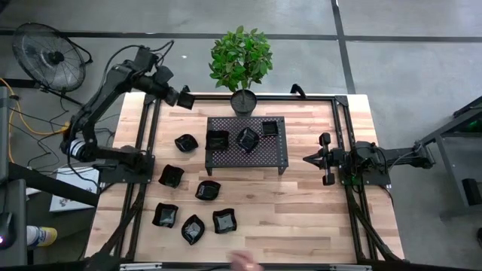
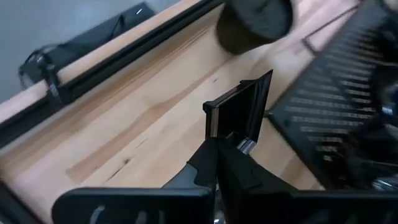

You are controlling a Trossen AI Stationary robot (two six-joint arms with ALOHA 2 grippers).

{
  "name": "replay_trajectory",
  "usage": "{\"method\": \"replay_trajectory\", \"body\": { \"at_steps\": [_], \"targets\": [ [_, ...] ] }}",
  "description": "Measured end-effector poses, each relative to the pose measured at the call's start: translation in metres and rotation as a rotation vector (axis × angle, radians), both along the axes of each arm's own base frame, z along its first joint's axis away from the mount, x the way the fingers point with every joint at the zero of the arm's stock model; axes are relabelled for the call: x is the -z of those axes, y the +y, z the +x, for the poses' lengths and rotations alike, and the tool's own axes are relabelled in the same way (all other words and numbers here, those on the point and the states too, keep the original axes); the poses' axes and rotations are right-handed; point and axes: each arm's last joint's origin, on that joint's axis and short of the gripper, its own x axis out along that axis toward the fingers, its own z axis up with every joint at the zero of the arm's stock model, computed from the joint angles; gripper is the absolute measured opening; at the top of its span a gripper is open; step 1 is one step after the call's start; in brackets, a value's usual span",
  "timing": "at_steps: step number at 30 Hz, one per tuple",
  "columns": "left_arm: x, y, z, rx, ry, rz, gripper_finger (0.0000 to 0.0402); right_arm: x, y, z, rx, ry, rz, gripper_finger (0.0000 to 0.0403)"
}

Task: Pick & Place Mini shaped plates
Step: Stack the black square plate on top of the other black square plates on the shelf

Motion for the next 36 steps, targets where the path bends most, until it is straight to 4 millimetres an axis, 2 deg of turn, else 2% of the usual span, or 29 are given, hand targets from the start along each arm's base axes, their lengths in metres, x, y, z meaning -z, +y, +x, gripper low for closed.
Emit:
{"method": "replay_trajectory", "body": {
  "at_steps": [7, 13, 17, 26, 32, 36],
  "targets": [
    [-0.017, -0.02, -0.005, 0.067, -0.088, 0.07, 0.0, 0.0, 0.0, 0.0, -0.001, 0.0, 0.0, 0.0005],
    [-0.025, -0.04, 0.008, 0.169, -0.12, 0.093, 0.0, 0.0, 0.0, 0.0, 0.0, 0.0, 0.0, 0.0005],
    [-0.031, -0.056, 0.03, 0.207, -0.165, 0.087, 0.0, 0.0, 0.0, 0.0, 0.0, 0.0, 0.0, 0.0005],
    [-0.048, -0.096, 0.082, 0.126, -0.307, 0.128, 0.0, 0.0, 0.0, 0.0, 0.0, 0.0, 0.0, 0.0005],
    [-0.045, -0.113, 0.115, 0.03, -0.343, 0.131, 0.0, 0.0, 0.0, 0.0, 0.0, 0.0, 0.0, 0.0005],
    [-0.037, -0.121, 0.142, 0.025, -0.371, 0.113, 0.0, 0.0, 0.0, 0.0, 0.0, 0.0, 0.0, 0.0005]
  ]
}}
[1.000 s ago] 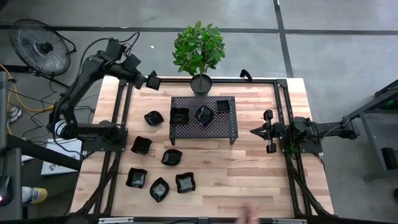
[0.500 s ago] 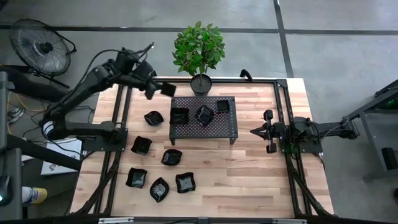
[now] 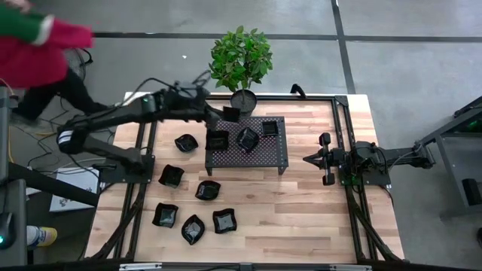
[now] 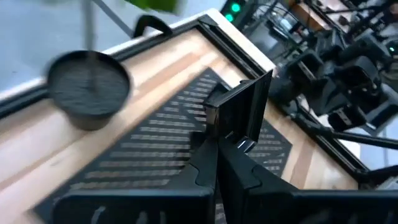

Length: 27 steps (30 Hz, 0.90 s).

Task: Pick & Place Mini shaped plates
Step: Stack the black square plate on top of the other black square plates on the shelf

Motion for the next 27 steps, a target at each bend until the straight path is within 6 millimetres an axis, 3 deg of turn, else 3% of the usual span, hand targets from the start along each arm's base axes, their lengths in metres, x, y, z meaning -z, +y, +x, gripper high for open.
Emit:
{"method": "replay_trajectory", "body": {
  "at_steps": [11, 18, 23, 27],
  "targets": [
    [0.022, -0.003, 0.064, 0.125, -0.149, -0.044, 0.0, 0.0, 0.0, 0.0, 0.0, -0.001, 0.0, 0.0005],
    [0.035, 0.002, 0.093, 0.136, -0.271, -0.174, 0.0, 0.0, 0.0, 0.0, 0.0, -0.002, 0.0, 0.0005],
    [0.051, 0.006, 0.109, 0.085, -0.312, -0.356, 0.0, 0.0, 0.0, 0.0, 0.0, -0.002, 0.0, 0.0005],
    [0.052, 0.009, 0.122, 0.051, -0.351, -0.432, 0.0, 0.0, 0.0, 0.0, 0.0, -0.002, 0.0, 0.0005]
  ]
}}
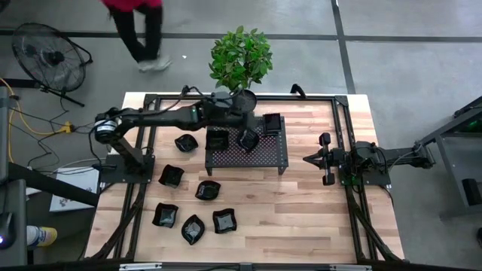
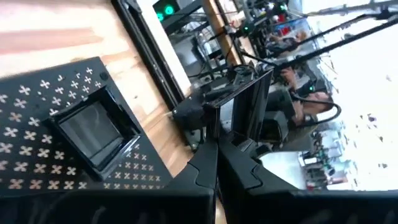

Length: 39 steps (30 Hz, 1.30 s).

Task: Pick & Place Mini shaped plates
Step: Stack the black square plate on top of the other black square plates on the shelf

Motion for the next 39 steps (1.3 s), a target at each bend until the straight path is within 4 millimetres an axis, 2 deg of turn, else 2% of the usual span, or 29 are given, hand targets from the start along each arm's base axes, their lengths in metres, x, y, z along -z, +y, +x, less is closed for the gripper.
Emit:
{"method": "replay_trajectory", "body": {
  "at_steps": [3, 9, 14, 19, 29, 39],
  "targets": [
    [0.001, 0.006, 0.01, -0.004, 0.054, -0.04, 0.0, 0.0, 0.0, 0.0, 0.0, 0.0, 0.0, 0.0005],
    [-0.003, 0.023, 0.017, -0.044, 0.222, -0.094, 0.0, 0.0, 0.0, 0.0, 0.0, -0.001, 0.0, 0.0005],
    [-0.011, 0.031, 0.022, -0.106, 0.218, -0.124, 0.0, 0.0, 0.0, 0.0, 0.0, 0.0, 0.0, 0.0005],
    [-0.001, 0.031, 0.023, -0.108, 0.276, -0.185, 0.0, 0.0, 0.0, 0.0, 0.0, -0.001, 0.0, 0.0005],
    [0.003, 0.031, 0.02, -0.155, 0.324, -0.246, 0.0001, 0.0, 0.0, 0.0, 0.0, -0.001, 0.0, 0.0005],
    [0.02, 0.033, 0.032, -0.128, 0.328, -0.285, 0.0001, 0.0, 0.0, 0.0, 0.0, -0.001, 0.0, 0.0005]
  ]
}}
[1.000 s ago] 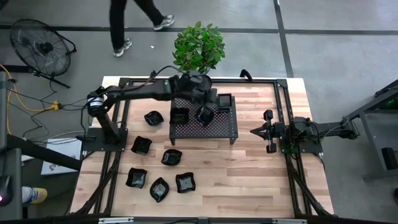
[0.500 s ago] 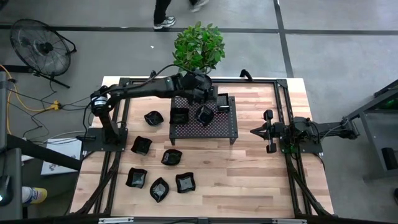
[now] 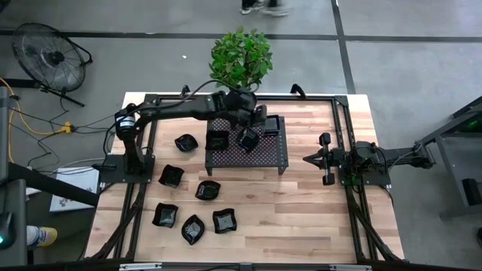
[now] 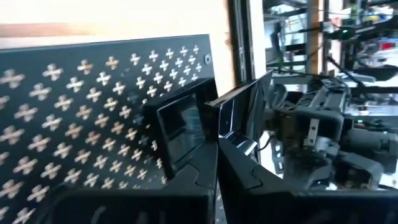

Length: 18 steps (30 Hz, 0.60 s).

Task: Pick & Place Mini shaped plates
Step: Stack the black square plate on top of the other black square plates on the shelf

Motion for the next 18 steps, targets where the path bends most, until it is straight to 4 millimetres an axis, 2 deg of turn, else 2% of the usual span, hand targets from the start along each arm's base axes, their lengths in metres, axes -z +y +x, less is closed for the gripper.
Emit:
{"method": "replay_trajectory", "body": {
  "at_steps": [18],
  "targets": [
    [0.001, -0.0001, -0.0002, 0.052, 0.014, 0.064, 0.0001, 0.0001, 0.0, 0.0001, 0.0, 0.001, 0.0, 0.0005]
  ]
}}
